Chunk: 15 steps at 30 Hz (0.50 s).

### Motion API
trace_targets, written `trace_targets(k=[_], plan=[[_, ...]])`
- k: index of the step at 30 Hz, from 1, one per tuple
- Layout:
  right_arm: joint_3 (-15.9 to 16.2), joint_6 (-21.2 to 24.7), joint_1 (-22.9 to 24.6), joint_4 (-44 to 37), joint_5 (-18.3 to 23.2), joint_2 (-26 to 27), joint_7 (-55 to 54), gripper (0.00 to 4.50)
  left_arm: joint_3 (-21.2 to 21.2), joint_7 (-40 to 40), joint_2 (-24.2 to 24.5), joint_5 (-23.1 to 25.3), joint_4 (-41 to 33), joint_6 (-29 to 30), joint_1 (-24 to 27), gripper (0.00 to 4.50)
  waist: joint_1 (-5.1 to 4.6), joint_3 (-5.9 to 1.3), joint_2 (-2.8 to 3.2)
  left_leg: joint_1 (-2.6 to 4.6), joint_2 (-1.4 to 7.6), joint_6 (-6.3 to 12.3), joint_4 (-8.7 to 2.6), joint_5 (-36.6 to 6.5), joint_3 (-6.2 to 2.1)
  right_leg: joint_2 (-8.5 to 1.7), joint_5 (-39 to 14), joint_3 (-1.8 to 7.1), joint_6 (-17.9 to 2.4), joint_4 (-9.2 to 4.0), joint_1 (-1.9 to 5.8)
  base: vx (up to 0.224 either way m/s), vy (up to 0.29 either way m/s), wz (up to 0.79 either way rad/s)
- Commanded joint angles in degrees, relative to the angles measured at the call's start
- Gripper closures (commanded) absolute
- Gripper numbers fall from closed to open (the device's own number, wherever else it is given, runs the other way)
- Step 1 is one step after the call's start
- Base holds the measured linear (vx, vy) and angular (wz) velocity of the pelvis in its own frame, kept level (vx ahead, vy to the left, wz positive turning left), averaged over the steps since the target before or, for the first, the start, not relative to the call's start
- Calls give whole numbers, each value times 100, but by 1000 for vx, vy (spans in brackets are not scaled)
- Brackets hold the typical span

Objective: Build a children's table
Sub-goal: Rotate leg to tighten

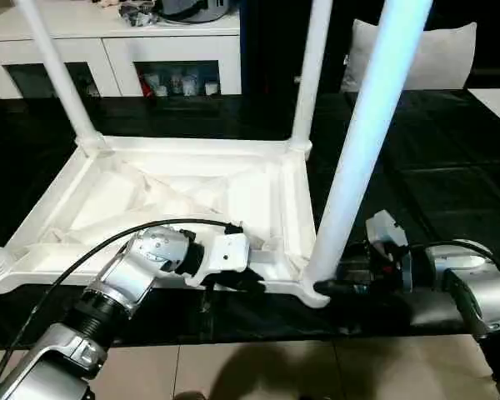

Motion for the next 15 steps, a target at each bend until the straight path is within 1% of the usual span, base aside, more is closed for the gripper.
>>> trace_targets(k=[1,3,4,6,8,9,10,13,15], plan=[[60,78,-140,-81,81,-68,162,139,-211,-239,34,130,-6,-183,-98,450,-15,-364,-95,-80,72,487,-396,-921,104,-256,-2298,246,-759,-408,395,0,0,0],[78,107,-147,-76,91,-76,218,156,-207,-266,35,135,5,-201,-92,450,-7,-369,-88,-84,75,485,-395,-871,101,-256,-2253,244,-761,-394,399,0,0,0],[81,113,-152,-70,94,-77,230,162,-207,-276,37,136,2,-202,-89,450,-8,-370,-99,-87,74,489,-393,-859,103,-254,-2238,245,-759,-393,398,0,0,0],[85,103,-161,-49,96,-71,257,183,-218,-285,45,125,15,-218,-83,450,-4,-366,-88,-78,77,484,-393,-876,105,-257,-2263,245,-764,-396,389,0,0,0],[94,106,-165,-39,97,-68,279,191,-229,-286,54,113,20,-227,-81,450,-2,-372,-97,-86,73,477,-391,-836,104,-257,-2238,247,-759,-391,398,0,0,0],[100,109,-162,-42,100,-65,282,212,-228,-286,55,111,24,-231,-80,450,0,-370,-94,-86,75,476,-393,-832,103,-258,-2240,246,-756,-390,397,0,0,0],[112,130,-146,-67,112,-60,294,212,-224,-284,56,111,30,-236,-74,450,-1,-370,-95,-85,74,477,-392,-830,105,-257,-2242,246,-755,-393,396,0,0,0],[122,158,-110,-117,122,-52,304,231,-212,-279,56,114,33,-235,-61,450,-1,-368,-95,-85,75,472,-393,-841,104,-257,-2254,244,-748,-393,396,0,0,0],[119,209,-12,-222,144,-31,283,238,-171,-227,47,85,-8,-146,-16,450,1,-366,-108,-84,70,466,-393,-854,107,-259,-2324,243,-711,-404,397,0,0,0]])
